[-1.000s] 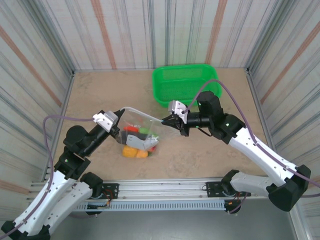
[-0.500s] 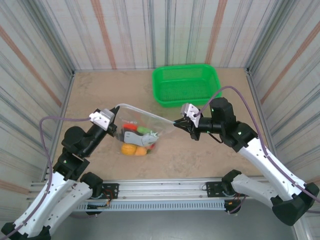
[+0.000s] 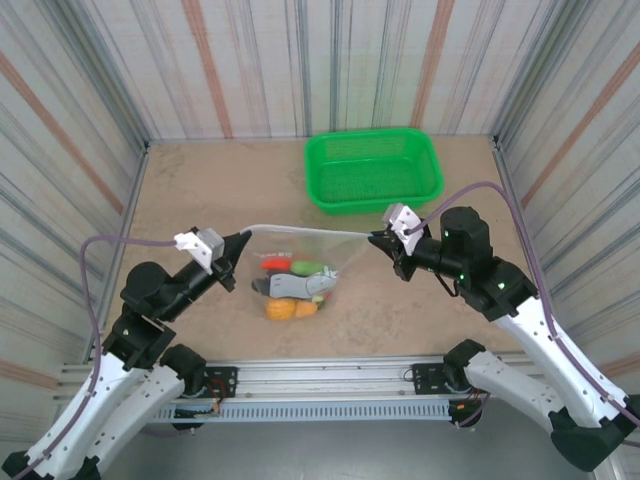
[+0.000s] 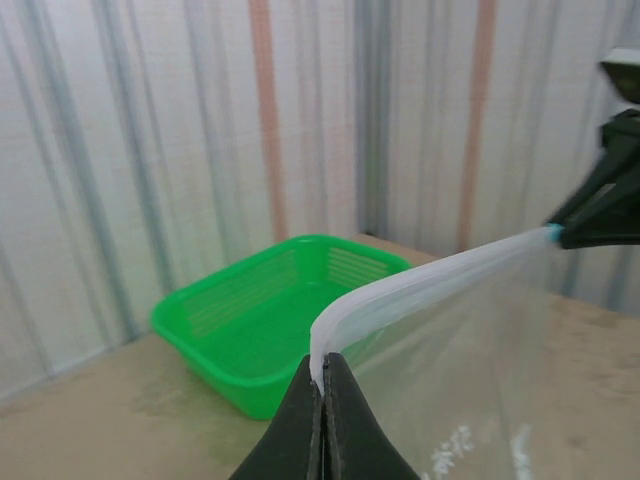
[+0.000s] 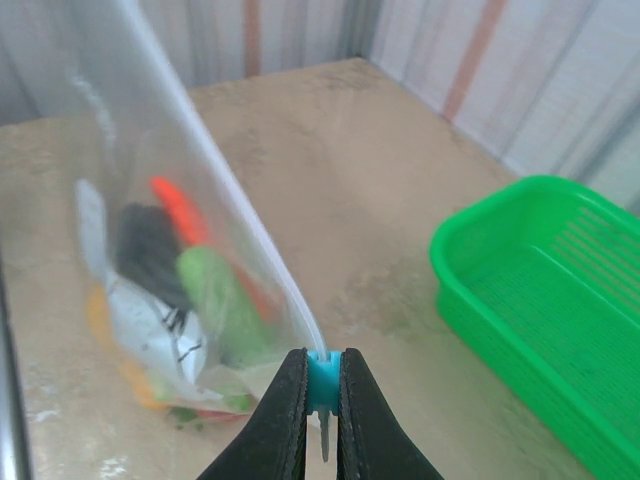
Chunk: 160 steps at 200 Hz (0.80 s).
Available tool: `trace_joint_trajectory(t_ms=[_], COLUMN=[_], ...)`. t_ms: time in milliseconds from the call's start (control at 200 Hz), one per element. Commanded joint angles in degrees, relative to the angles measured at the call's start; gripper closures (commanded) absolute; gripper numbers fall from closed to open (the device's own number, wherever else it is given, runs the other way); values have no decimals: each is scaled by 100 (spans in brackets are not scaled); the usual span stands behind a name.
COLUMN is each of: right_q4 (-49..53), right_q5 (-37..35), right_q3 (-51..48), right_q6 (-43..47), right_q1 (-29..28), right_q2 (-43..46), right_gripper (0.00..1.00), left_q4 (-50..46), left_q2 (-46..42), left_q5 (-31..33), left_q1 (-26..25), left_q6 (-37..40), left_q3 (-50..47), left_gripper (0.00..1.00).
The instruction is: Place the food in the zip-top bag and seal the zipper
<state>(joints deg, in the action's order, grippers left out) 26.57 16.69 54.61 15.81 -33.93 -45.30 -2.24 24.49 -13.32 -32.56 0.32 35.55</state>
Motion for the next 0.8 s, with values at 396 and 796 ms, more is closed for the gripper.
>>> trace_joint_trajectory(t_ms=[396,796], right_q4=[-152,-336], right_q5=[-943,-1020], right_q3=[2428,1947], right_q6=[-323,-607], right_q1=[250,263], right_q2=[-3168,-2671], right_gripper=[73,34], left_q4=[-564,-2034], left_q2=[-185,434], left_q5=[3279,4922], left_q1=[-417,874], left_q6=[-3366,-6017], left_q3=[-721,-1588], left_gripper=[100,88])
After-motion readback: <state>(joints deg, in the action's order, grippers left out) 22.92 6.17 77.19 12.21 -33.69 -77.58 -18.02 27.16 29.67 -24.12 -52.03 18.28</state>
